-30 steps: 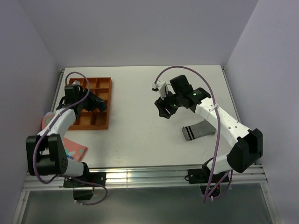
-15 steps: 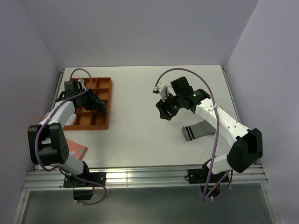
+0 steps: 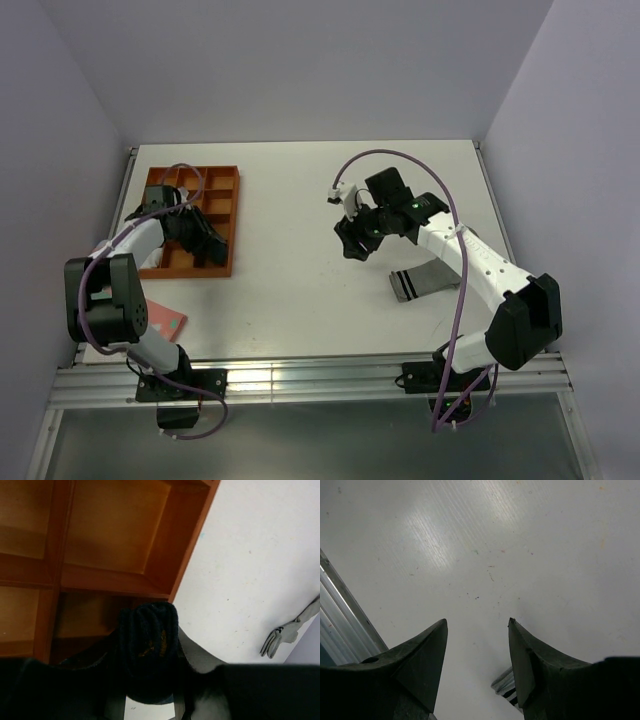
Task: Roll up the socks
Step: Place the sock in the storage box.
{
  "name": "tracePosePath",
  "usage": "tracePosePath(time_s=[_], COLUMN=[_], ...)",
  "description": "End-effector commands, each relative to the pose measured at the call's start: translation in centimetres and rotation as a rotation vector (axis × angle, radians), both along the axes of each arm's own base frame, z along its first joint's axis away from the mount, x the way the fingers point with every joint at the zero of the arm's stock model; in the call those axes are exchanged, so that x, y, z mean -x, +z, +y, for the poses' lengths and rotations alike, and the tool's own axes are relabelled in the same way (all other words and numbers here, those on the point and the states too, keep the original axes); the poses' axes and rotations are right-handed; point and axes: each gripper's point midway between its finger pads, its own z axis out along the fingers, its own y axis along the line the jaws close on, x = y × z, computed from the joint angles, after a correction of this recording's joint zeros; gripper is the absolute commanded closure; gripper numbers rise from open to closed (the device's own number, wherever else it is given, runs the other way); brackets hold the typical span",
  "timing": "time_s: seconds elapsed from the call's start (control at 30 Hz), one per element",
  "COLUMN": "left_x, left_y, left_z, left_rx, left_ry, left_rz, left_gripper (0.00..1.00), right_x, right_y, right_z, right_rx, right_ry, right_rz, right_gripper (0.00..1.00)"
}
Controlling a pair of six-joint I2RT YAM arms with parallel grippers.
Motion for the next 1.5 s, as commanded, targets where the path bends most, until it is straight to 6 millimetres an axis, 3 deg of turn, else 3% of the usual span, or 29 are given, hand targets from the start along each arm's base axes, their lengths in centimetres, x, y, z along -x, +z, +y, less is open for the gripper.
tracePosePath(time_s=[0.0,0.2,0.43,0.63,1.13,1.47], left_x=[0.5,0.4,0.1,1.3,2.0,1.5], left_y=[-1.5,-3.7,-4.7,-6.2,-7.7,-6.7], left_z=[0.6,1.5,3.1,4.8,6.7,5.8], left_rx=[-0.037,-0.086,-0.175,-0.268,-0.404,-0.431], left_ry=[-0.023,-0.01,0.021,0.058,0.175,0.17], left_rz=[0.031,0.092,0.131,0.2,0.262,0.215], left_gripper=[1.0,1.0,1.0,1.0,1.0,0.63], right_x=[0.0,0.1,0.3,0.3,0.4,0.7], right_y=[-0.2,-0.7,-1.5,-1.7,-2.1,-2.2], right_z=[0.2,0.0,-0.2,-0.3,-0.4,-0.8], right_rx=[-0.019,-0.015,0.0,0.004,0.006,0.013], right_ry=[0.015,0.014,0.018,0.016,0.014,0.01], right_rz=[-0.005,-0.001,0.002,0.006,0.006,-0.003], right_gripper=[0.41,0.41,0.42,0.42,0.43,0.43])
